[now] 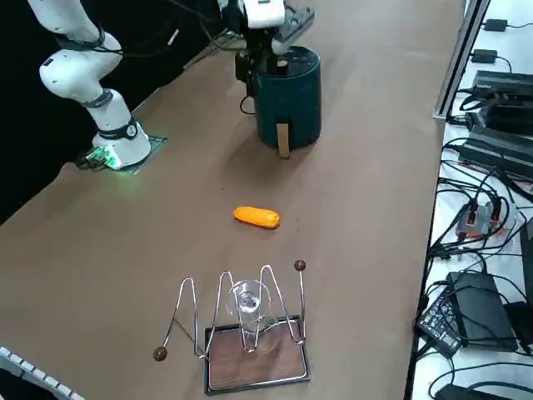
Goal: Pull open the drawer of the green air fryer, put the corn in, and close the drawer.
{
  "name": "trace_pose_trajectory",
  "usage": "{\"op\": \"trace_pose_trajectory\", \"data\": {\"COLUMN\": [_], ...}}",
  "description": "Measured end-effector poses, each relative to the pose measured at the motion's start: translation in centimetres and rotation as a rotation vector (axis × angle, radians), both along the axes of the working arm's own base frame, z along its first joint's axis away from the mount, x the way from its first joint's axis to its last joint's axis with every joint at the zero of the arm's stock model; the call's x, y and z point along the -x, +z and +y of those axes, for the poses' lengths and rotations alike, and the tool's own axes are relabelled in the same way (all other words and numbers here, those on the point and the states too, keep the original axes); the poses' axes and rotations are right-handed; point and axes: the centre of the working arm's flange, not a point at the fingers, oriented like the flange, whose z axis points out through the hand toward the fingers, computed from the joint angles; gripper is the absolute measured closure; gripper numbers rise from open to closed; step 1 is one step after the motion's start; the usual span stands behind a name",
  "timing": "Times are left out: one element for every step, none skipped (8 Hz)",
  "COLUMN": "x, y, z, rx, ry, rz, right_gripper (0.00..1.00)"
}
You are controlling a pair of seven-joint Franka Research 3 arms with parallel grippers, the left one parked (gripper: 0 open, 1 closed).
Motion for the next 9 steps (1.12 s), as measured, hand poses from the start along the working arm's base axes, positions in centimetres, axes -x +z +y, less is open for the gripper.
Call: {"op": "trace_pose_trajectory", "data": {"x": [-0.1, 0.1, 0.3, 0.5, 0.5, 0.3, 0.1, 0.1, 0.2], "y": [-2.6, -5.2, -7.6, -9.7, -11.4, -12.8, -14.1, -15.3, -16.4], "z": [0.8, 2.0, 3.4, 4.7, 5.6, 6.1, 6.3, 6.3, 6.3], "rx": [0.003, 0.006, 0.006, 0.001, -0.010, -0.022, -0.043, -0.066, -0.078], "ry": [-0.105, -0.197, -0.292, -0.398, -0.507, -0.605, -0.686, -0.741, -0.773], "rz": [0.007, 0.023, 0.041, 0.064, 0.095, 0.125, 0.147, 0.169, 0.196], "right_gripper": [0.00, 0.00, 0.00, 0.00, 0.00, 0.00, 0.00, 0.00, 0.00]}}
